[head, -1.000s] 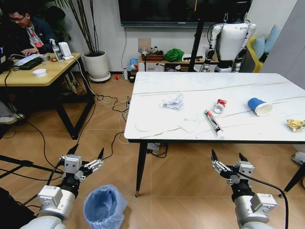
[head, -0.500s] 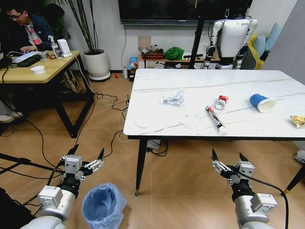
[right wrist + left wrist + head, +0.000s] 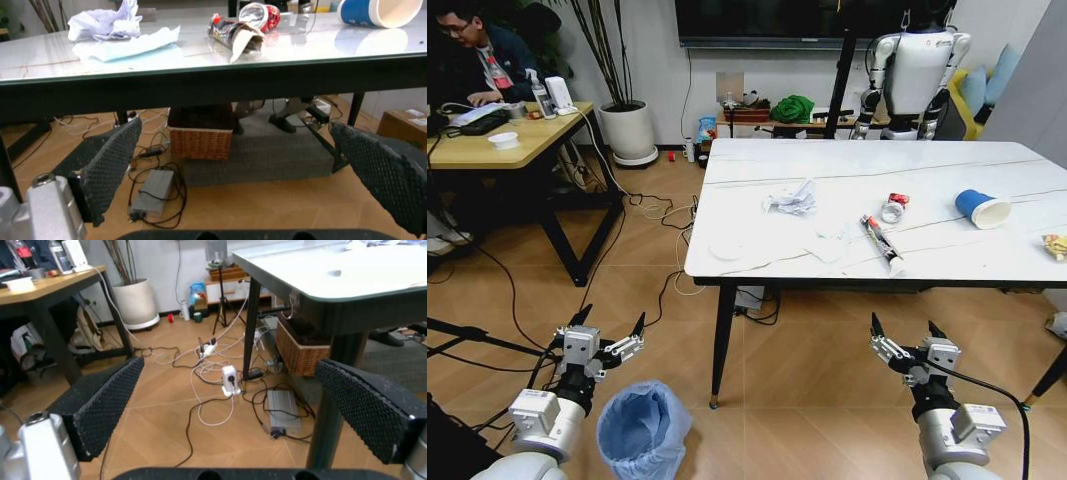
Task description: Pick up the trash bin and place the trash from the table into it.
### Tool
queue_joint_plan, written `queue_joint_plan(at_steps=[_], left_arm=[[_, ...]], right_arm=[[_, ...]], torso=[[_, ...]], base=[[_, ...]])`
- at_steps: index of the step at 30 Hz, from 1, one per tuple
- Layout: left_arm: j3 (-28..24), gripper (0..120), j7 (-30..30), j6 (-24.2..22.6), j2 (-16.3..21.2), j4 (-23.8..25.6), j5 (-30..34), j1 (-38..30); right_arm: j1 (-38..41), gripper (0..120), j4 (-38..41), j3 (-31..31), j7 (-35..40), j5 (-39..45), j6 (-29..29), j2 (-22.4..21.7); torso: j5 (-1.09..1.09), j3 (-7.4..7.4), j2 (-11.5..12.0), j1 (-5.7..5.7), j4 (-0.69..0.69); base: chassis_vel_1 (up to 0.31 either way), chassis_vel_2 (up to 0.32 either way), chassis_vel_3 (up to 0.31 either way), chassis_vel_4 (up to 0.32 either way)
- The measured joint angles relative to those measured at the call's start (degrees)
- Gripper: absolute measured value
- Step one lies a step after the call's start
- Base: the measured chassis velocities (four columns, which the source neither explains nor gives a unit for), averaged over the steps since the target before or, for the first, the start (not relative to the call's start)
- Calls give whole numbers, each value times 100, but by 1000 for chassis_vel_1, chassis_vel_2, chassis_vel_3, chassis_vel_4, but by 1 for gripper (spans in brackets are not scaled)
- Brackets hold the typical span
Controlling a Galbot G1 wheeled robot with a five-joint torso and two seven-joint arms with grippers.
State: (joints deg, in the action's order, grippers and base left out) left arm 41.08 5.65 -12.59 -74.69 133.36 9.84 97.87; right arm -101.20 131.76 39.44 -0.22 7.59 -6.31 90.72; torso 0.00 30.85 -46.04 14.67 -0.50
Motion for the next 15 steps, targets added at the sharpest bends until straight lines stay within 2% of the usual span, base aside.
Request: queue_joint_plan(at_steps=[15], left_arm=[[0, 100, 2, 10, 10, -13, 0, -14]], right_arm=[[4, 100, -16, -5, 0, -1, 0, 8]], torso=[[0, -170, 303, -133, 0]], base=[[0, 0, 0, 0]])
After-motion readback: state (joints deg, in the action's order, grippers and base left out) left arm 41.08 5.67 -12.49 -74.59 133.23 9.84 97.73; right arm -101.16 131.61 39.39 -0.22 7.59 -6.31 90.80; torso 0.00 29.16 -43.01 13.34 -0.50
